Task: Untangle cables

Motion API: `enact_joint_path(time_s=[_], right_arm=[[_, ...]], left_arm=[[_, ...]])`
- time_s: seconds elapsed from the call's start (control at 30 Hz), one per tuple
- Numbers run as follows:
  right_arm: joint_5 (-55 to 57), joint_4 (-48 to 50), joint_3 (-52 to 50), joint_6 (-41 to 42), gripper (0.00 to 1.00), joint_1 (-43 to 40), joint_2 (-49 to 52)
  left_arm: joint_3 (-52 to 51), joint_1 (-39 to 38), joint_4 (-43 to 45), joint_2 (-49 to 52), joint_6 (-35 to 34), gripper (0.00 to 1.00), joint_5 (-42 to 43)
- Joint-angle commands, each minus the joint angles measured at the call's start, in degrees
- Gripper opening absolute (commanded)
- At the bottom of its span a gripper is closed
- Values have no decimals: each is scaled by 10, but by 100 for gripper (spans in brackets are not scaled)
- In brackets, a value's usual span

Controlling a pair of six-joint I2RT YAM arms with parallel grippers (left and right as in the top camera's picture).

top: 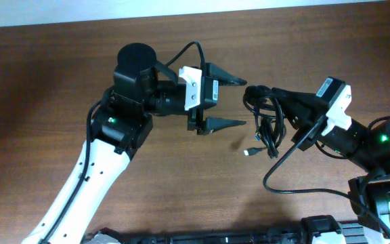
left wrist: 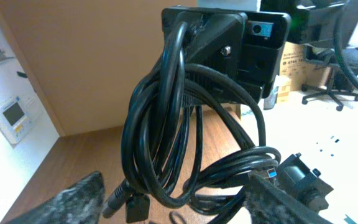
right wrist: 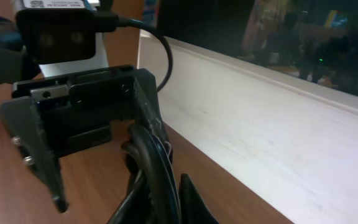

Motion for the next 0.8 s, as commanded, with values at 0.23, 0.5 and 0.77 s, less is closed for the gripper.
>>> enact_joint_path(time_s=[0.23, 0.5, 0.77], right_arm=[[-59, 6, 3, 2, 4, 3, -3], [-59, 5, 3, 2, 4, 3, -3], [-59, 6, 3, 2, 17, 3, -3]], left_arm=[[7, 1, 8, -13, 6, 54, 18], [7, 1, 14, -13, 6, 0, 11], [7, 1, 14, -13, -73, 0, -79]])
